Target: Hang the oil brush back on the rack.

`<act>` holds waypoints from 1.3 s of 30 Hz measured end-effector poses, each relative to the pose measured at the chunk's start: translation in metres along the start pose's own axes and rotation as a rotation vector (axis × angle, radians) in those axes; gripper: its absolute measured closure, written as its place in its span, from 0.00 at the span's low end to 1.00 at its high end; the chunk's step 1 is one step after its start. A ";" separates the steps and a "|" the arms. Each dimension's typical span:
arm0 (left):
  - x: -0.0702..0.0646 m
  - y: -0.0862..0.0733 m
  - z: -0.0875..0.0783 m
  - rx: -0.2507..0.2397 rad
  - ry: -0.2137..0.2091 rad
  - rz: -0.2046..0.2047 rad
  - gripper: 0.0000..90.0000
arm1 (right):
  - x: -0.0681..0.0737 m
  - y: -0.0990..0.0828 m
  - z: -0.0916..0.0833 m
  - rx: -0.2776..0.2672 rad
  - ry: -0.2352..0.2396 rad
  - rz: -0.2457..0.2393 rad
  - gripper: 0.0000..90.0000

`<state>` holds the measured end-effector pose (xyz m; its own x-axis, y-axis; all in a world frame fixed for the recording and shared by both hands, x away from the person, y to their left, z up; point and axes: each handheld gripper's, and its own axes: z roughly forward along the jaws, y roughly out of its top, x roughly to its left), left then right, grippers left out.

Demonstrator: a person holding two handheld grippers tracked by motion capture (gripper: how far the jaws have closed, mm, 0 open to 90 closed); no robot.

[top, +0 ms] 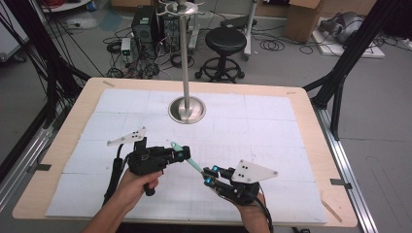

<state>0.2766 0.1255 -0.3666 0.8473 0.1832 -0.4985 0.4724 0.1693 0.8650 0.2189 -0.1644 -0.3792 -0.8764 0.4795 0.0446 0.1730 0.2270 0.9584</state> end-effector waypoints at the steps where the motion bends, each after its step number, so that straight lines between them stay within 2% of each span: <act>1: -0.003 0.002 0.000 -0.001 0.004 0.022 0.89 | 0.000 0.000 0.000 -0.005 0.001 0.002 0.90; 4: -0.007 0.005 0.001 -0.001 0.012 0.046 0.91 | 0.001 0.001 0.001 -0.017 -0.005 -0.002 0.85; 5: -0.009 0.007 0.001 0.000 0.019 0.061 0.91 | 0.001 0.001 0.000 -0.029 -0.040 0.005 0.72; 6: -0.011 0.009 0.001 0.005 0.027 0.083 0.91 | 0.001 0.001 0.000 -0.029 -0.040 0.005 0.72; 7: -0.013 0.011 0.001 0.008 0.037 0.100 0.92 | 0.002 0.002 -0.001 -0.047 -0.075 0.007 0.63; 8: -0.015 0.013 0.001 0.014 0.047 0.121 0.92 | 0.002 0.002 -0.001 -0.047 -0.075 0.007 0.63; 9: -0.019 0.017 0.001 0.033 0.048 0.155 0.92 | 0.002 0.002 -0.002 -0.056 -0.094 0.010 0.59; 10: -0.019 0.017 0.001 0.033 0.048 0.155 0.92 | 0.002 0.002 -0.002 -0.056 -0.094 0.010 0.59; 11: -0.022 0.020 0.002 0.066 0.045 0.191 0.92 | 0.001 0.002 -0.003 -0.056 -0.091 0.020 0.56; 13: -0.024 0.023 0.003 0.103 0.033 0.222 0.92 | 0.000 0.003 -0.003 -0.050 -0.074 0.025 0.55; 14: -0.024 0.023 0.003 0.103 0.033 0.222 0.92 | 0.000 0.003 -0.003 -0.050 -0.074 0.025 0.55; 15: -0.027 0.026 0.003 0.134 0.013 0.249 0.92 | -0.002 0.006 -0.003 -0.051 -0.032 0.041 0.55; 16: -0.027 0.026 0.003 0.134 0.013 0.249 0.92 | -0.002 0.006 -0.003 -0.051 -0.032 0.041 0.55; 17: -0.029 0.029 0.004 0.153 -0.010 0.268 0.92 | -0.004 0.009 -0.002 -0.042 0.026 0.055 0.56; 18: -0.029 0.029 0.004 0.153 -0.010 0.268 0.92 | -0.004 0.009 -0.002 -0.042 0.026 0.055 0.56; 19: -0.030 0.030 0.003 0.163 -0.027 0.280 0.92 | -0.005 0.010 -0.001 -0.038 0.040 0.058 0.56; 20: -0.031 0.031 0.003 0.169 -0.040 0.287 0.92 | -0.006 0.011 0.000 -0.034 0.074 0.059 0.57; 21: -0.033 0.033 0.003 0.177 -0.063 0.302 0.92 | -0.007 0.013 0.003 -0.025 0.138 0.065 0.59; 22: -0.033 0.033 0.003 0.177 -0.063 0.302 0.92 | -0.007 0.013 0.003 -0.025 0.138 0.065 0.59; 23: -0.035 0.035 0.003 0.188 -0.087 0.315 0.92 | -0.007 0.015 0.006 -0.020 0.193 0.060 0.62; 24: -0.035 0.035 0.003 0.188 -0.087 0.315 0.92 | -0.007 0.015 0.006 -0.020 0.193 0.060 0.62; 25: -0.036 0.036 0.002 0.194 -0.109 0.323 0.92 | -0.008 0.017 0.009 -0.014 0.233 0.053 0.65; 26: -0.036 0.036 0.002 0.194 -0.109 0.323 0.92 | -0.008 0.017 0.009 -0.014 0.233 0.053 0.65; 29: -0.038 0.035 0.002 0.205 -0.150 0.331 0.92 | -0.008 0.018 0.014 -0.005 0.296 0.052 0.70; 30: -0.038 0.035 0.002 0.205 -0.150 0.331 0.92 | -0.008 0.018 0.014 -0.005 0.296 0.052 0.70; 32: -0.038 0.035 0.002 0.210 -0.163 0.334 0.92 | -0.006 0.018 0.017 0.000 0.336 0.042 0.72; 36: -0.039 0.035 0.001 0.210 -0.188 0.332 0.92 | -0.003 0.018 0.020 0.005 0.367 0.033 0.75; 39: -0.039 0.035 0.001 0.210 -0.190 0.330 0.92 | -0.003 0.018 0.021 0.004 0.372 0.012 0.90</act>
<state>0.2607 0.1237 -0.3167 0.9815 0.0099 -0.1913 0.1915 -0.0730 0.9788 0.2344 -0.1436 -0.3677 -0.9776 0.1412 0.1560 0.1853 0.2265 0.9562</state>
